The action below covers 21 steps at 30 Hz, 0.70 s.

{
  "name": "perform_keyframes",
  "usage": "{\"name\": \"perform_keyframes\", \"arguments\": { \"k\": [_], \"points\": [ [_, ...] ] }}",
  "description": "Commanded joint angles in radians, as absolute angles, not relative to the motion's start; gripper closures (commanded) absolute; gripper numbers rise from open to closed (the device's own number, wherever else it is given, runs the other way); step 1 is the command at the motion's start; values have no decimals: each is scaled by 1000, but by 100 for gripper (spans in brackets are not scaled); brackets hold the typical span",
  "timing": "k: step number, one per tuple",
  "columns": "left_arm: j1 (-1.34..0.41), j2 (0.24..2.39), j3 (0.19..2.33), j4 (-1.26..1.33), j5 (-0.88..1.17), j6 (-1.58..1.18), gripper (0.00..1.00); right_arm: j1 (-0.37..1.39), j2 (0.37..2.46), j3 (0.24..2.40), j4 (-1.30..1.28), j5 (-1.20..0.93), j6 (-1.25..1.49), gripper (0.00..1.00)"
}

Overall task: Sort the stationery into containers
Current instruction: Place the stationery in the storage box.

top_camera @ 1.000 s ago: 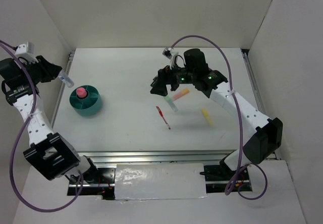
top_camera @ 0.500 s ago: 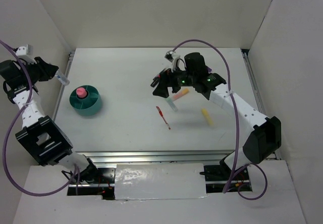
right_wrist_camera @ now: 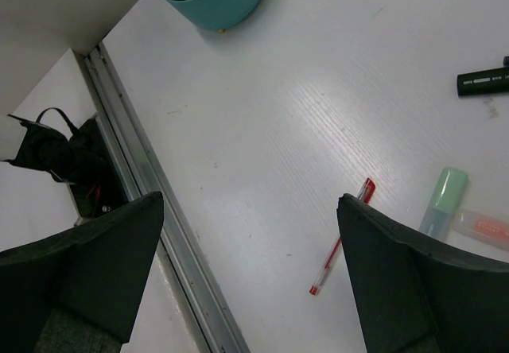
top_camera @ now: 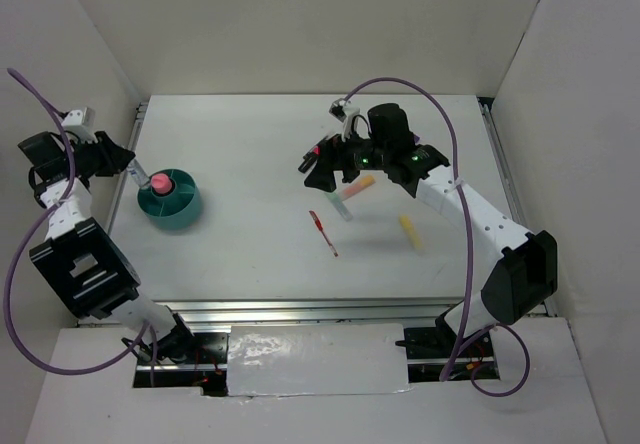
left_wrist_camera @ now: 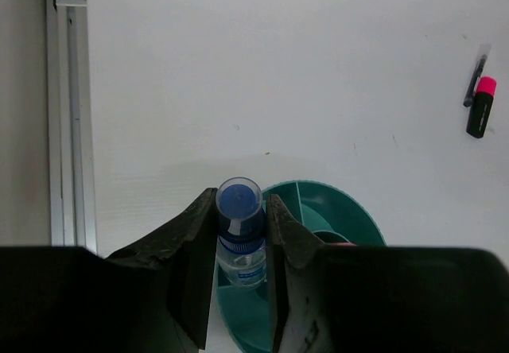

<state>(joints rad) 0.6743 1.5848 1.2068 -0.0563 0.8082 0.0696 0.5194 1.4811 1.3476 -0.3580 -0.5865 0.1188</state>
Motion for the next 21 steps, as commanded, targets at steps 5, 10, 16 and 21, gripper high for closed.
{"name": "perform_keyframes", "arguments": {
  "k": [5, 10, 16, 21],
  "points": [
    [652, 1568, 1163, -29, 825, 130, 96, 515, 1460, 1342, -307, -586, 126, 4],
    [646, 1565, 1138, -11, 824, 144, 84, 515, 1470, 1344, -307, -583, 124, 4],
    [643, 1546, 1092, 84, 790, 127, 69, 515, 1479, 1339, -305, -575, 118, 4],
    [624, 1542, 1052, 147, 759, 123, 69, 515, 1485, 1338, -307, -575, 115, 4]
  ]
}}
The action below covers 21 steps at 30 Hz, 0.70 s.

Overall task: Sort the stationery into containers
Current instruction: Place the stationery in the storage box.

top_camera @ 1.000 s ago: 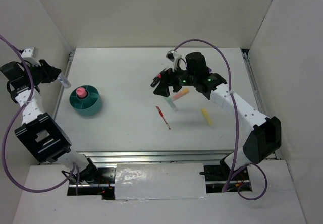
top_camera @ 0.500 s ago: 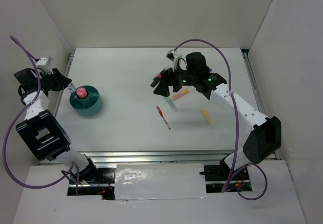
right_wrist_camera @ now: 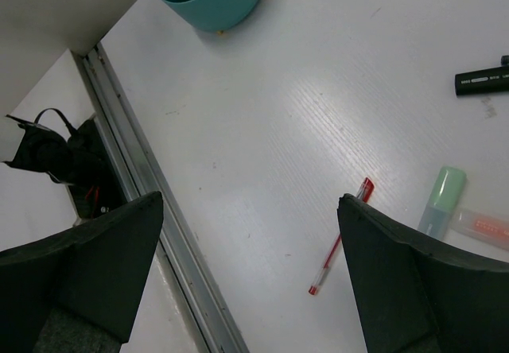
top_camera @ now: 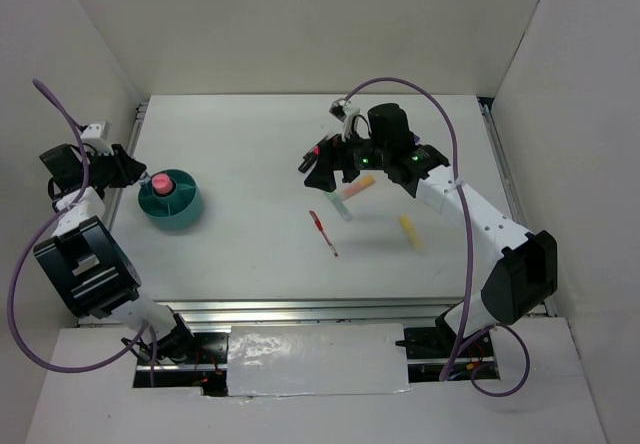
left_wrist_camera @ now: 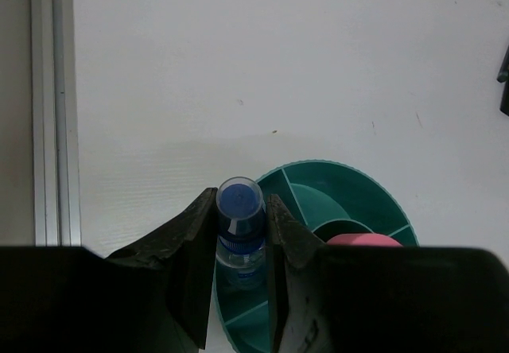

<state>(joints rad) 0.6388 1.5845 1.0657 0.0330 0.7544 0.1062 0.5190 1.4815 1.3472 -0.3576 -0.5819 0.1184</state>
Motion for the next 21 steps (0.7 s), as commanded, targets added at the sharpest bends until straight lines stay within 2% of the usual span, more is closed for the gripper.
{"name": "perform_keyframes", "arguments": {
  "k": [1, 12, 15, 17, 18, 19, 20, 21],
  "points": [
    [621, 1537, 1046, 158, 755, 123, 69, 515, 1486, 1338, -307, -577, 115, 4],
    [581, 1546, 1042, 195, 713, 112, 63, 515, 1494, 1333, -311, -569, 109, 3],
    [584, 1546, 1048, 175, 706, 110, 53, 518, 1494, 1333, -311, -568, 106, 3],
    [584, 1546, 1055, 160, 710, 121, 42, 518, 1497, 1335, -314, -566, 106, 3],
    [584, 1543, 1057, 143, 715, 123, 42, 517, 1497, 1335, -314, -566, 106, 3],
    [584, 1542, 1057, 138, 727, 123, 31, 518, 1499, 1336, -316, -566, 106, 3],
    [586, 1531, 1055, 135, 732, 123, 30, 518, 1500, 1336, -316, -565, 104, 3],
    [587, 1525, 1057, 133, 736, 120, 24, 518, 1500, 1338, -318, -563, 106, 3]
  ]
}}
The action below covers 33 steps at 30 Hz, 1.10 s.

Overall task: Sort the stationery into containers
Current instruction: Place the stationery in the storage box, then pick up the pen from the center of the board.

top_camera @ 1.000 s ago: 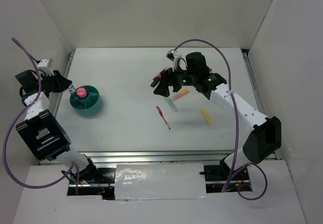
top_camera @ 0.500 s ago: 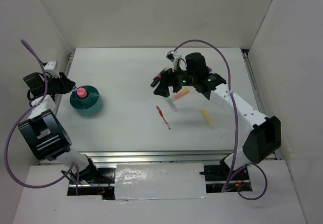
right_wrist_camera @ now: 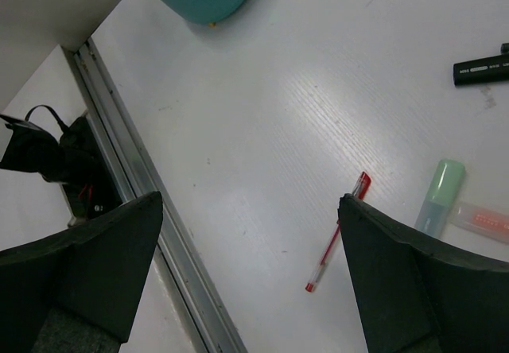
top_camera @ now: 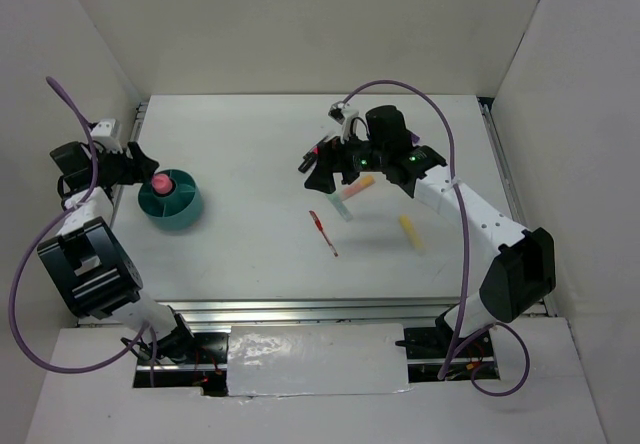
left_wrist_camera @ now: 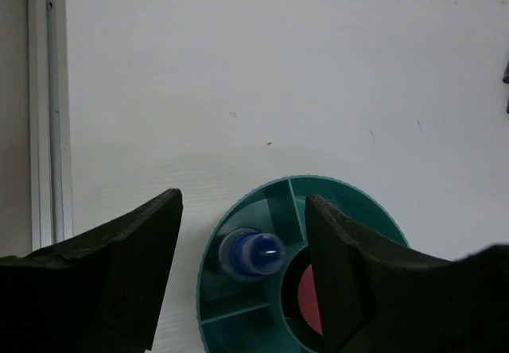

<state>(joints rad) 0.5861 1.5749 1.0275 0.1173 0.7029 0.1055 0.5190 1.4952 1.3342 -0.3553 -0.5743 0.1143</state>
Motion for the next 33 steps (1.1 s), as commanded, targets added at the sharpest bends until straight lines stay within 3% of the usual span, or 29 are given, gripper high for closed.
{"name": "perform_keyframes", "arguments": {
  "k": [1, 15, 19, 26, 33],
  "points": [
    [588, 1519, 1054, 133, 748, 118, 24, 517, 1499, 1338, -319, -563, 106, 3],
    [543, 1439, 1277, 42, 775, 67, 27, 485, 1488, 1335, -314, -522, 140, 4],
    [401, 1462, 1370, -121, 675, 169, 28, 440, 1511, 1342, -318, -488, 182, 5],
    [-22, 1567, 1474, -270, 381, 192, 28, 331, 1542, 1332, -331, -425, 229, 5],
    [-216, 1975, 1779, -458, 284, 55, 30, 180, 1514, 1267, -339, -506, 236, 5]
  ]
}}
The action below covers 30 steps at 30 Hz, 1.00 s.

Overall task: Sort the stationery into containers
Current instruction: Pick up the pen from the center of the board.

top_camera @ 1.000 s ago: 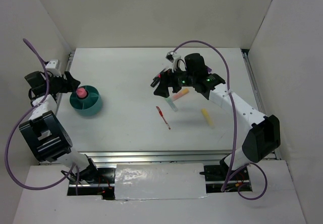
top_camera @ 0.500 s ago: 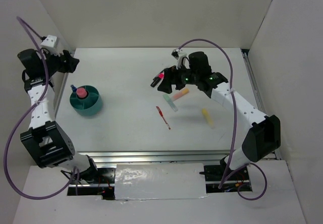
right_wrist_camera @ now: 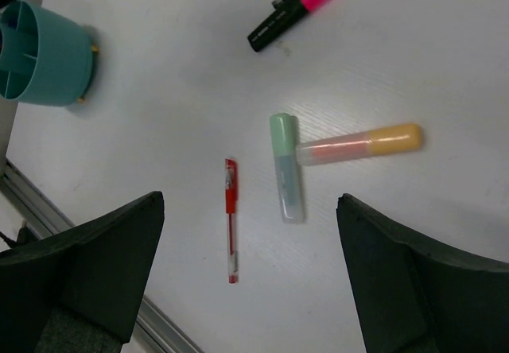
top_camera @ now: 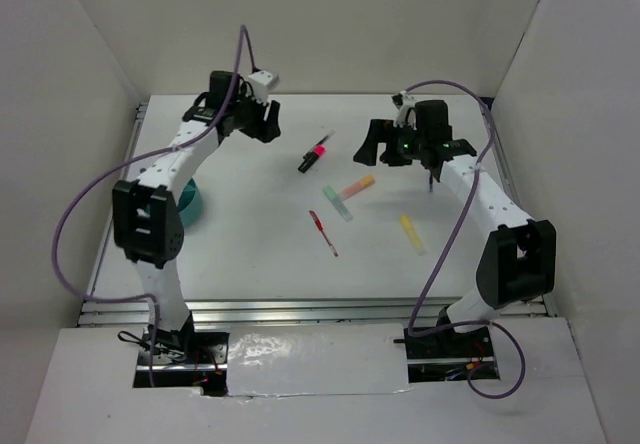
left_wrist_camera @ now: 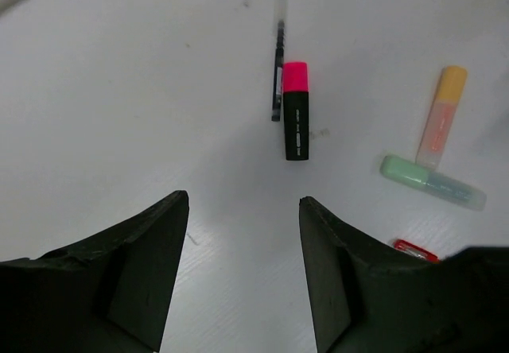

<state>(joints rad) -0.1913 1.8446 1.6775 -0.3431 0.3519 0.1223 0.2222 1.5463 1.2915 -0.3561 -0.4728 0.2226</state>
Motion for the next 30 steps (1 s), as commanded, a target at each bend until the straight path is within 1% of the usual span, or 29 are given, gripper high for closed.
{"name": "perform_keyframes", "arguments": {
  "k": [1, 2, 5, 11, 24, 30],
  "points": [
    [-238, 2015, 1843, -471, 284, 45, 31, 157, 1502, 1259, -341, -511, 235, 5],
    [-250, 2082, 1870, -479, 281, 29, 31, 144, 1497, 1243, -341, -517, 233, 5],
    [-290, 2187, 1943, -489, 265, 22, 30, 109, 1477, 1215, -344, -528, 226, 5],
    [-316, 2315, 2019, -500, 226, 11, 30, 63, 1468, 1197, -351, -546, 219, 5],
    [-371, 2402, 2012, -449, 207, 21, 28, 32, 1489, 1192, -341, -571, 229, 5],
    [-385, 2428, 2022, -433, 173, 25, 29, 34, 1496, 1189, -328, -578, 229, 5]
  ]
}}
